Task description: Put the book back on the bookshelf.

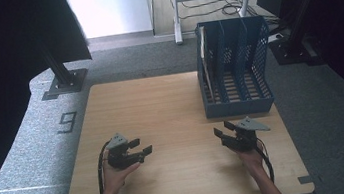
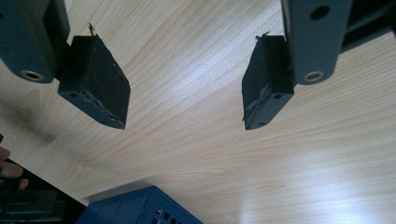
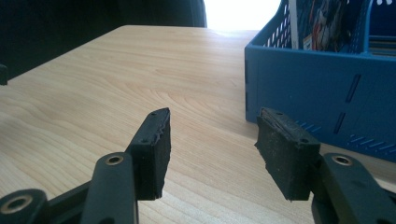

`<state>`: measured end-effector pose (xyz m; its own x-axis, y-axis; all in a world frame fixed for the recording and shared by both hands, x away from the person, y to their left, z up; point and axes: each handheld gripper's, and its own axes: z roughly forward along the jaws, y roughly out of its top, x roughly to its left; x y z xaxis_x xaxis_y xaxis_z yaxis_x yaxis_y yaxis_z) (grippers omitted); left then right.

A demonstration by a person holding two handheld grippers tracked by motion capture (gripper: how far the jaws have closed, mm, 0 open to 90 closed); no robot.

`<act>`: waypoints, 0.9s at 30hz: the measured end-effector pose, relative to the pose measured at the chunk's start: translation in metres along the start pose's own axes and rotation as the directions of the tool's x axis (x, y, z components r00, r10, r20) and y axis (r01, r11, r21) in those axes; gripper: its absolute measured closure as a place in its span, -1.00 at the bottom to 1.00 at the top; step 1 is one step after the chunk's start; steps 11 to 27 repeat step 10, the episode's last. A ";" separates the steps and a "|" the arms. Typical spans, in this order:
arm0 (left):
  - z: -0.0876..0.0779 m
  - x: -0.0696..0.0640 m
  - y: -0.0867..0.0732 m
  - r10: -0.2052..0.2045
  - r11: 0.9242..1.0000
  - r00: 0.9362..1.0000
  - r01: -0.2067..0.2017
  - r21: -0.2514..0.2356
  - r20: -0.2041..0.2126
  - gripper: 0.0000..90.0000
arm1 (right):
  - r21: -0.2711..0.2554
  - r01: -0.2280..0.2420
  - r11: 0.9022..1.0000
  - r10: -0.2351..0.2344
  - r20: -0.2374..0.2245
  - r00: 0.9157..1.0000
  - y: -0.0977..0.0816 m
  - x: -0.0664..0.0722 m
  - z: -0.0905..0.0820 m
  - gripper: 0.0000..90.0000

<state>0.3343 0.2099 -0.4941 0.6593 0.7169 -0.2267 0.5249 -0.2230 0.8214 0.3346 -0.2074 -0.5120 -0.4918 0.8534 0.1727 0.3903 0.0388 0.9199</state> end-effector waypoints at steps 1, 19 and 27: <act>0.000 0.000 0.000 0.000 1.000 1.000 0.000 -0.001 0.000 -0.28 | 0.002 0.001 1.000 -0.001 0.001 1.000 0.000 0.000 0.001 -0.01; 0.000 0.000 0.000 0.000 1.000 1.000 0.000 0.000 0.000 -0.28 | 0.046 0.003 0.999 -0.003 -0.005 1.000 -0.005 -0.002 0.005 -0.06; 0.000 0.000 0.000 0.000 1.000 1.000 0.000 0.000 0.000 -0.28 | 0.046 0.003 0.999 -0.003 -0.005 1.000 -0.005 -0.002 0.005 -0.06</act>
